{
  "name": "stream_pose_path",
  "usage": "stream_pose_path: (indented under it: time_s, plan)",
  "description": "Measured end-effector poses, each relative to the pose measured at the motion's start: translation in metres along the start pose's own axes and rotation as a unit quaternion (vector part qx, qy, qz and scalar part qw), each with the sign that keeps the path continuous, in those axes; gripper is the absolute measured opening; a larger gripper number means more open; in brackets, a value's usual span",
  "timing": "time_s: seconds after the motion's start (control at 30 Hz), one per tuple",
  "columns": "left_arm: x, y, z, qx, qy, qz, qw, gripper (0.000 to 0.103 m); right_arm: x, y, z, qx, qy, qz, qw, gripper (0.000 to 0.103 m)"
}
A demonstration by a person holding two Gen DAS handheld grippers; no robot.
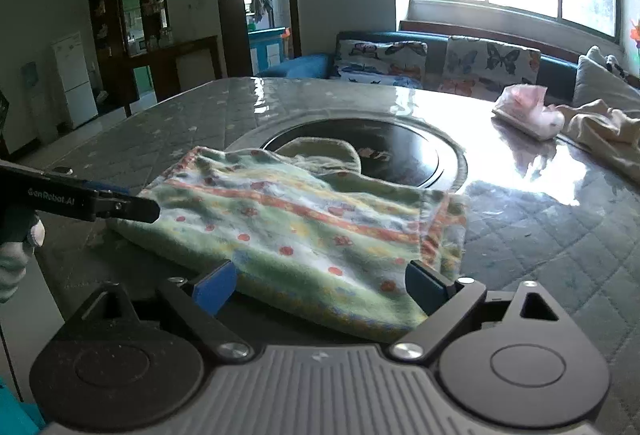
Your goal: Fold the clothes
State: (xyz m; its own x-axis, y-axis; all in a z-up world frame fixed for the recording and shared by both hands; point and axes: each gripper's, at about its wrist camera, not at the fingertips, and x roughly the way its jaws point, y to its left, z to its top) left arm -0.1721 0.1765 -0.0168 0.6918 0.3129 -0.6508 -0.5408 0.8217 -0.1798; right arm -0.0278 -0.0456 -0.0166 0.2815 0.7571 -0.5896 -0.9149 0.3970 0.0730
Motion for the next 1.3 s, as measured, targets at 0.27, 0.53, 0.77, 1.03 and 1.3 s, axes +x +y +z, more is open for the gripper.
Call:
stream_pose_path:
  time_s: [0.27,0.53,0.77,1.03,1.3]
  plan:
    - [-0.011,0.013,-0.003,-0.022,0.003,0.002,0.9997,0.084,-0.003,0.004,0.001,-0.003,-0.005,0.006,1.0,0.103]
    - [-0.004,0.016,-0.004,-0.033,0.031,0.015,0.9989,0.093,0.006,0.017,-0.009,-0.034,0.007,0.004,0.999,0.103]
    - [0.0,0.013,-0.004,-0.027,0.041,0.02,0.9986,0.103,0.017,0.02,-0.017,-0.057,0.022,-0.005,0.998,0.103]
    - [0.002,0.012,-0.002,-0.024,0.052,0.023,0.9981,0.103,0.017,0.021,-0.023,-0.068,0.015,-0.005,0.998,0.103]
    - [0.004,0.009,-0.001,-0.011,0.059,0.03,0.9977,0.103,0.017,0.019,-0.021,-0.069,0.019,0.002,0.997,0.103]
